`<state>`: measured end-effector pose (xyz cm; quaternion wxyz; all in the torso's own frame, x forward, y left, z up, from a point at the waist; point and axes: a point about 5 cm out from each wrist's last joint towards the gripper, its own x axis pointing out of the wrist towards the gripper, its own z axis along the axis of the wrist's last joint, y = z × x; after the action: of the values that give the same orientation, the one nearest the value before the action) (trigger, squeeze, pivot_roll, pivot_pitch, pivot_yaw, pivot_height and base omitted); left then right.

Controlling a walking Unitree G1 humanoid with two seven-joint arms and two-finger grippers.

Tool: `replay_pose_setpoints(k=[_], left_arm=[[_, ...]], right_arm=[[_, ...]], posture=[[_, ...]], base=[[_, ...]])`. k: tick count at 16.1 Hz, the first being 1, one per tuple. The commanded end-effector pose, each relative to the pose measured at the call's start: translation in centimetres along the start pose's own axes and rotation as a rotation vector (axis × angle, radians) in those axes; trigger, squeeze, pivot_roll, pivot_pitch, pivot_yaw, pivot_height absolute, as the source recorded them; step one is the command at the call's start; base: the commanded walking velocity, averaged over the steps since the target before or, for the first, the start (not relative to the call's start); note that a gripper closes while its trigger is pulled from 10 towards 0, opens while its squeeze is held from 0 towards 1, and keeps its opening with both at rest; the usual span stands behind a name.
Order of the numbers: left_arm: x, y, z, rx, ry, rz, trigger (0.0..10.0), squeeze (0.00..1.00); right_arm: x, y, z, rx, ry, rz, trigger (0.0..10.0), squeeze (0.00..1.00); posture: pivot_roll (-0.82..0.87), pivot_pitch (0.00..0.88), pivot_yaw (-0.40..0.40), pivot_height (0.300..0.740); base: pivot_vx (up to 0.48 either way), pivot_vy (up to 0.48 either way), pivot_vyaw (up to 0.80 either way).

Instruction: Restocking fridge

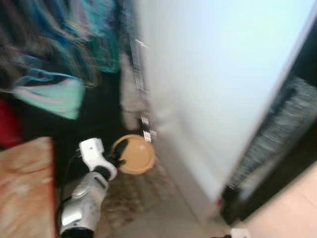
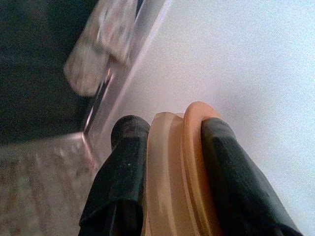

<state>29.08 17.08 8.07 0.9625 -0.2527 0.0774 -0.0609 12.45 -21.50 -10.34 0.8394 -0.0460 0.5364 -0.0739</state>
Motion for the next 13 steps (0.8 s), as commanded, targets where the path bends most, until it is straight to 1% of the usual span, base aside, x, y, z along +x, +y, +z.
replay_pose_setpoints(k=[1, 2, 3, 4, 5, 6, 8, 9, 11, 13], left_arm=[[0.3, 0.8, 0.4, -0.002, -0.009, 0.049, 10.0, 0.0], [0.6, 1.9, -0.1, 0.004, 0.031, 0.122, 10.0, 0.0], [0.7, 2.5, -0.5, 0.002, 0.055, 0.149, 10.0, 0.0], [0.7, 3.0, -0.8, -0.026, 0.069, 0.174, 10.0, 0.0], [0.9, 4.3, -1.9, -0.03, 0.137, 0.214, 10.0, 0.0], [1.0, 4.7, -2.3, -0.036, 0.154, 0.223, 10.0, 0.0], [1.0, 5.6, -3.7, -0.065, 0.216, 0.268, 10.0, 0.0], [0.7, 6.1, -4.6, -0.075, 0.261, 0.299, 10.0, 0.0], [-0.8, 7.4, -7.2, -0.132, 0.369, 0.388, 10.0, 0.0], [-2.4, 8.4, -8.8, -0.12, 0.441, 0.459, 10.0, 0.0]], right_arm=[[0.0, 0.2, -0.4, -0.008, 0.02, 0.007, 10.0, 0.0], [0.0, 0.2, -0.4, -0.007, 0.019, 0.007, 10.0, 0.0], [0.0, 0.2, -0.4, -0.008, 0.019, 0.007, 10.0, 0.0], [0.0, 0.3, -0.3, -0.01, 0.018, 0.009, 10.0, 0.0], [0.0, 0.3, -0.2, -0.008, 0.016, 0.009, 10.0, 0.0], [0.0, 0.3, -0.2, -0.006, 0.015, 0.008, 10.0, 0.0], [0.0, 0.4, -0.1, -0.003, 0.012, 0.006, 10.0, 0.0], [0.0, 0.4, 0.0, 0.001, 0.011, 0.004, 10.0, 0.0], [0.0, 0.4, 0.1, 0.011, 0.009, 0.001, 10.0, 0.0], [0.0, 0.4, 0.1, 0.013, 0.008, 0.0, 10.0, 0.0]], posture=[[0.09, 0.014, 0.104, 0.74], [0.09, 0.013, 0.102, 0.74], [0.09, 0.013, 0.102, 0.74], [0.09, 0.012, 0.103, 0.74], [0.09, 0.009, 0.101, 0.74], [0.09, 0.009, 0.102, 0.74], [0.08, 0.007, 0.103, 0.74], [0.08, 0.005, 0.105, 0.74], [0.07, 0.005, 0.106, 0.74], [0.06, 0.004, 0.105, 0.74]], base=[[0.0, 0.0, -0.78], [0.0, 0.0, -0.78], [0.0, 0.0, -0.78], [0.0, 0.0, -0.78], [0.0, 0.0, -0.78], [0.0, 0.0, -0.78], [0.0, 0.0, -0.78], [0.0, 0.0, -0.78], [0.0, 0.0, -0.78], [0.0, 0.0, -0.78]])
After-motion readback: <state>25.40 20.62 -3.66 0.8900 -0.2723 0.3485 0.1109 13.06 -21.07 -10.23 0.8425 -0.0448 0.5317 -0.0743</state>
